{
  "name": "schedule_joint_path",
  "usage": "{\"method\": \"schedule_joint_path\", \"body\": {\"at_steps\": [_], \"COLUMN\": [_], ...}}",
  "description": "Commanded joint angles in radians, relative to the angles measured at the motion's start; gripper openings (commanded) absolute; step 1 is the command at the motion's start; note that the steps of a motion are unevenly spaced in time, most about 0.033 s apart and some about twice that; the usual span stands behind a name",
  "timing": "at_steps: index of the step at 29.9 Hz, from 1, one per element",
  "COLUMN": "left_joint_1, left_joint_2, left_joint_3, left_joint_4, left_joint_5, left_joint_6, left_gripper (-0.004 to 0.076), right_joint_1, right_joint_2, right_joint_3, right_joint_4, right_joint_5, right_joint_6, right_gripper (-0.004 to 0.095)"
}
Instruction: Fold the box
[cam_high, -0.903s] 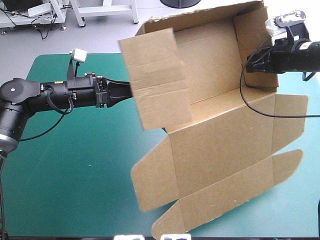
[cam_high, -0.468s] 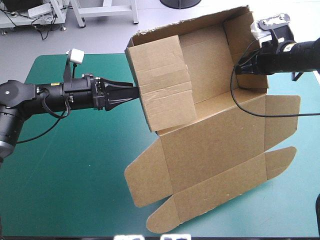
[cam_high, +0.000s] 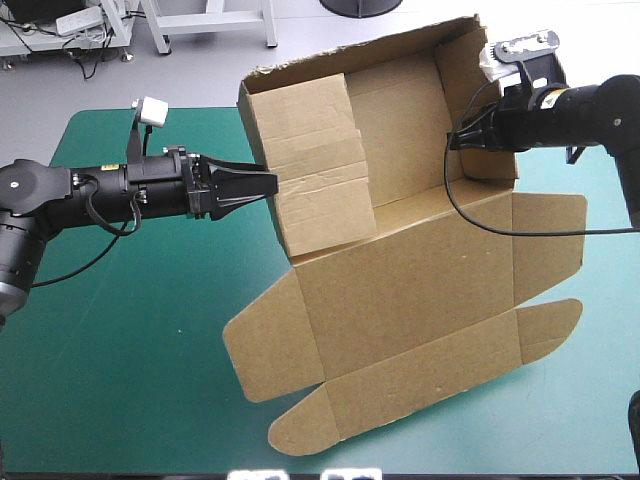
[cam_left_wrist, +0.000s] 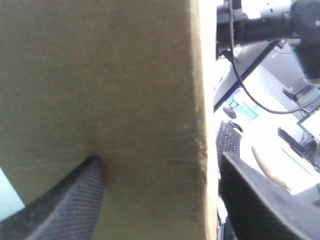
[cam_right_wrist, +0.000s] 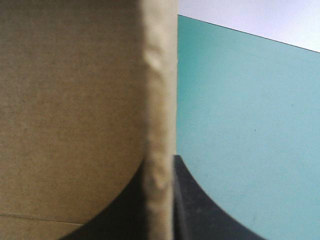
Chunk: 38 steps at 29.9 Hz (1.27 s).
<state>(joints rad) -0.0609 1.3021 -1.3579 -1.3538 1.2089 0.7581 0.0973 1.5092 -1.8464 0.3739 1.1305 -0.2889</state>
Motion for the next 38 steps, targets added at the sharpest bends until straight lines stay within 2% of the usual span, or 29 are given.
{"method": "schedule_joint_path", "body": {"at_steps": [1,5,10,17,20,24,29,33,38], "left_joint_1": [-0.008,-0.008,-0.008,-0.008,-0.008,-0.008,-0.009,-0.009,-0.046], "left_joint_2": [-0.027,-0.027,-0.027,-0.027,-0.027,-0.027,-0.026,-0.022,0.005], "left_joint_3": [-0.03,-0.03,-0.03,-0.03,-0.03,-0.03,-0.03,-0.03,-0.03], "left_joint_4": [-0.018,0.026,0.095,0.375,0.488,0.592,0.784,0.828,0.953], "left_joint_5": [-0.081,-0.157,-0.238,-0.318,-0.33,-0.342,-0.34,-0.342,-0.298], "left_joint_6": [-0.049,-0.073,-0.111,-0.272,-0.359,-0.444,-0.612,-0.642,-0.724], "left_gripper": [0.0485,0.0485,0.0485,0.0479,0.0477,0.0473,0.0407,0.0396,0.0356], "right_joint_1": [0.035,0.088,0.121,0.214,0.261,0.305,0.357,0.393,0.395], "right_joint_2": [-0.036,-0.034,-0.006,0.051,0.078,0.102,0.126,0.143,0.17], "right_joint_3": [-0.027,-0.027,-0.027,-0.027,-0.027,-0.027,-0.027,-0.027,-0.027], "right_joint_4": [0.039,-0.027,-0.046,-0.108,-0.152,-0.154,-0.23,-0.286,-0.274], "right_joint_5": [-0.089,-0.126,-0.124,-0.155,-0.191,-0.216,-0.232,-0.232,-0.227], "right_joint_6": [0.06,0.122,0.159,0.217,0.264,0.301,0.379,0.404,0.42], "right_gripper": [-0.0017,-0.0017,-0.0017,-0.0016,-0.0016,-0.0017,-0.0017,-0.0017,-0.0017]}}
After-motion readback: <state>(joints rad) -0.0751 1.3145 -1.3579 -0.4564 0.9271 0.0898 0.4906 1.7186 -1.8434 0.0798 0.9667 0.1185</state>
